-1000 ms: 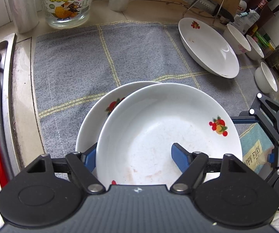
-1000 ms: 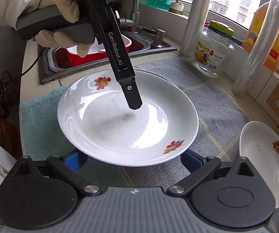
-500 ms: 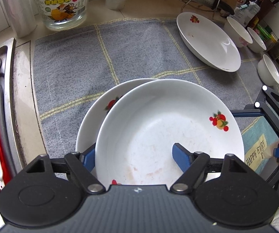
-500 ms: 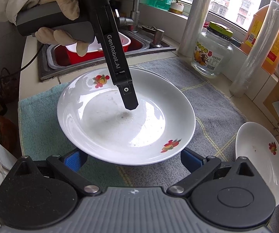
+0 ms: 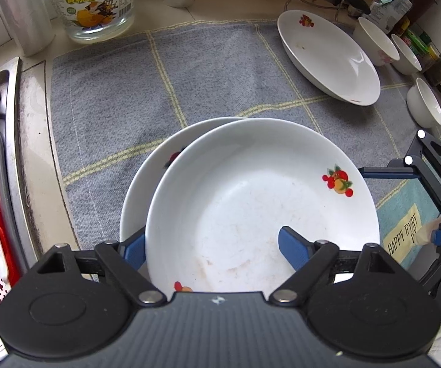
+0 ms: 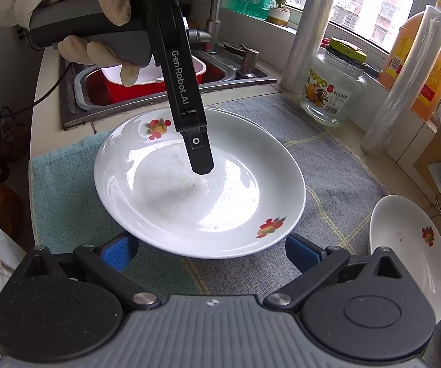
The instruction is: Organize plates and bowls
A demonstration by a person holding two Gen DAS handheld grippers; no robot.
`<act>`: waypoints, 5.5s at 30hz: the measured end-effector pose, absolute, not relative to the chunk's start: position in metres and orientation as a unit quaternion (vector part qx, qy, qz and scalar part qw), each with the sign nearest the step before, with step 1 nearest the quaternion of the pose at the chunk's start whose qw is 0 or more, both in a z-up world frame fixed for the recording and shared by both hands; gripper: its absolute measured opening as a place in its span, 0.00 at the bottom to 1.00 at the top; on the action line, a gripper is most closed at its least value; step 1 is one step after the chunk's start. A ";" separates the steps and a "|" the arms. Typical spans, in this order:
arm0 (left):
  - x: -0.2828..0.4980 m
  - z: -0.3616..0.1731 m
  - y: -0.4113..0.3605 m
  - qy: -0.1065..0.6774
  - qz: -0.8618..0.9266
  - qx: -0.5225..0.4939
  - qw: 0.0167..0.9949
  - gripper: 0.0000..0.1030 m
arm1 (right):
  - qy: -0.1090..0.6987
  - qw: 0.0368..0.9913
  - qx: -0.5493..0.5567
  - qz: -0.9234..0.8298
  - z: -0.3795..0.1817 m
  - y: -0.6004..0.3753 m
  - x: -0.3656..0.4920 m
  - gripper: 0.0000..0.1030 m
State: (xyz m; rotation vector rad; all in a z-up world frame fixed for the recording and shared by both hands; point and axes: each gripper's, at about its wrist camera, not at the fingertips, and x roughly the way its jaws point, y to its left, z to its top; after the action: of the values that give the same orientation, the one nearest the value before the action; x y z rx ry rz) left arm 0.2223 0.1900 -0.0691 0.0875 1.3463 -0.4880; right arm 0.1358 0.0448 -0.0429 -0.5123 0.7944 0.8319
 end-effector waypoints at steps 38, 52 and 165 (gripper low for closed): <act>0.160 -0.035 0.186 0.444 -0.186 0.110 0.870 0.92 | 0.370 0.836 -0.213 0.345 -0.036 0.036 0.129 1.00; 0.138 -0.018 0.156 0.360 -0.224 0.055 0.904 0.95 | 0.406 0.885 -0.168 0.153 -0.032 -0.006 0.131 1.00; 0.379 -0.099 -0.035 0.534 -0.299 0.137 0.779 0.70 | 0.403 0.883 -0.099 0.220 -0.091 -0.141 0.262 1.00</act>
State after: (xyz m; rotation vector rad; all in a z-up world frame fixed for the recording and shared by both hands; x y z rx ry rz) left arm 0.3792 -0.0352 -0.0992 0.2970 1.1543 -0.6453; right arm 0.2621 -0.1410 -0.0911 -0.2055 0.8387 0.4571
